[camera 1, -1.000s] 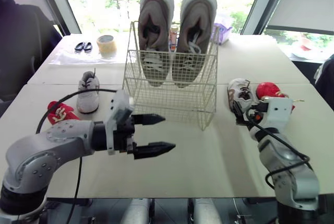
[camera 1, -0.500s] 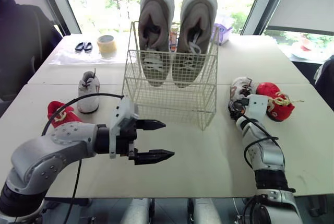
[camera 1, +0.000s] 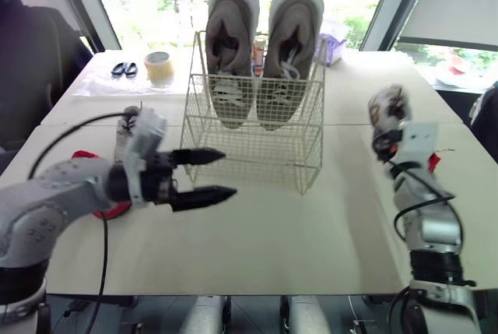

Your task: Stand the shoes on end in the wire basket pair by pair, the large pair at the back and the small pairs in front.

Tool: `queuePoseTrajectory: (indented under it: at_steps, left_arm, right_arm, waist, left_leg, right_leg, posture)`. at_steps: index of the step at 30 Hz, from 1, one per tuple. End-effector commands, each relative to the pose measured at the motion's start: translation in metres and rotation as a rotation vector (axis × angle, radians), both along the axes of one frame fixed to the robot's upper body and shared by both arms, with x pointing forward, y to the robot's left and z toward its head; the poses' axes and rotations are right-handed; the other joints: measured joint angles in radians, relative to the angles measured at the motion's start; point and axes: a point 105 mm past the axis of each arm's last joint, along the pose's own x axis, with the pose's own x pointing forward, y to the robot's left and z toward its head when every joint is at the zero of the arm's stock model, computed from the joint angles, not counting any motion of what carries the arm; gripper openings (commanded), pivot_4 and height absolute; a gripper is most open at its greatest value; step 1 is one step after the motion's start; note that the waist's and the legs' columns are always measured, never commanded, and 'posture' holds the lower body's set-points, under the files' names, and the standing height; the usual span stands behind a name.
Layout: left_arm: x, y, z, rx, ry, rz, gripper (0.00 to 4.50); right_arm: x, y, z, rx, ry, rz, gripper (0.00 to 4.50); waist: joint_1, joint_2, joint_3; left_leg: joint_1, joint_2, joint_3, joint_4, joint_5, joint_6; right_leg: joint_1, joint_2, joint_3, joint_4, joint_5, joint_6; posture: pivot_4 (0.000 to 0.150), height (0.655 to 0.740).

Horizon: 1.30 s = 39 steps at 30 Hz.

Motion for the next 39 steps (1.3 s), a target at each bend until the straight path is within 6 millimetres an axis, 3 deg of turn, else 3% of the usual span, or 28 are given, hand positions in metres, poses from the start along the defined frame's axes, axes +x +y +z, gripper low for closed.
queuePoseTrajectory:
  at_steps: [1,5,7,9,13,18,26,38,39]
  left_arm:
    - [0.029,0.024,0.064,-0.159,-0.042,0.063,4.50]
    - [0.049,0.033,0.097,-0.205,-0.014,0.093,4.50]
    - [0.054,0.038,0.121,-0.282,-0.003,0.060,4.50]
    - [0.058,0.037,0.138,-0.320,0.015,0.025,4.50]
    - [0.056,0.025,0.155,-0.358,0.073,-0.094,4.50]
    - [0.049,0.009,0.154,-0.328,0.082,-0.183,4.50]
    - [0.048,-0.007,0.145,-0.285,0.100,-0.227,4.50]
    - [0.050,-0.002,0.150,-0.316,0.163,-0.309,4.50]
    - [0.047,-0.003,0.147,-0.296,0.161,-0.326,4.25]
  right_arm:
    - [-0.033,0.014,0.143,-0.283,-0.318,0.174,1.62]
    - [-0.056,0.028,0.201,-0.492,-0.371,0.334,1.62]
    - [-0.073,0.053,0.231,-0.594,-0.447,0.480,1.62]
    - [-0.086,0.082,0.241,-0.641,-0.449,0.659,1.62]
    - [-0.101,0.133,0.225,-0.723,-0.358,0.944,1.62]
    - [-0.108,0.165,0.209,-0.760,-0.344,1.114,1.62]
    - [-0.118,0.184,0.198,-0.767,-0.336,1.242,1.62]
    - [-0.124,0.192,0.177,-0.846,-0.268,1.331,1.62]
    - [-0.124,0.192,0.177,-0.849,-0.270,1.329,1.62]
  waist:
    - [0.001,0.004,0.004]
    - [-0.002,0.003,0.003]
    - [-0.006,0.000,0.002]
    - [-0.012,0.000,0.003]
    - [-0.020,0.000,0.003]
    - [-0.021,-0.001,0.003]
    - [-0.018,-0.001,0.003]
    - [-0.019,-0.001,0.003]
    - [-0.019,-0.001,0.003]
  left_leg:
    - [-0.001,0.000,0.000,0.001,0.000,0.000]
    - [0.001,0.000,0.001,-0.003,-0.001,0.004]
    - [0.005,0.001,0.000,-0.003,-0.004,0.009]
    - [0.003,0.001,0.000,-0.002,-0.005,0.010]
    - [0.001,0.000,0.000,-0.001,-0.005,0.010]
    - [0.000,0.000,-0.001,-0.001,-0.004,0.009]
    - [0.000,-0.001,-0.001,-0.002,-0.002,0.005]
    - [0.000,-0.001,-0.001,-0.002,-0.001,0.004]
    - [0.000,-0.001,-0.001,-0.002,-0.001,0.004]
  right_leg:
    - [-0.001,0.000,0.000,0.001,0.000,0.000]
    - [0.002,0.000,-0.002,-0.001,-0.001,0.005]
    - [0.005,0.001,-0.003,-0.001,-0.004,0.004]
    - [0.003,0.000,-0.003,-0.001,-0.005,0.004]
    - [0.002,-0.001,-0.003,-0.001,-0.004,0.004]
    - [0.001,-0.003,-0.003,-0.001,-0.004,0.005]
    - [0.000,-0.003,-0.002,-0.001,-0.004,0.005]
    - [-0.001,-0.003,-0.002,-0.001,-0.003,0.005]
    - [-0.001,-0.003,-0.002,-0.001,-0.003,0.005]
  posture:
    - [0.150,0.6563]
    - [0.150,0.6563]
    - [0.150,0.6563]
    - [0.150,0.6563]
    - [0.150,0.6563]
    - [0.150,0.6563]
    - [0.150,0.6563]
    - [0.150,0.6563]
    - [0.150,0.6563]
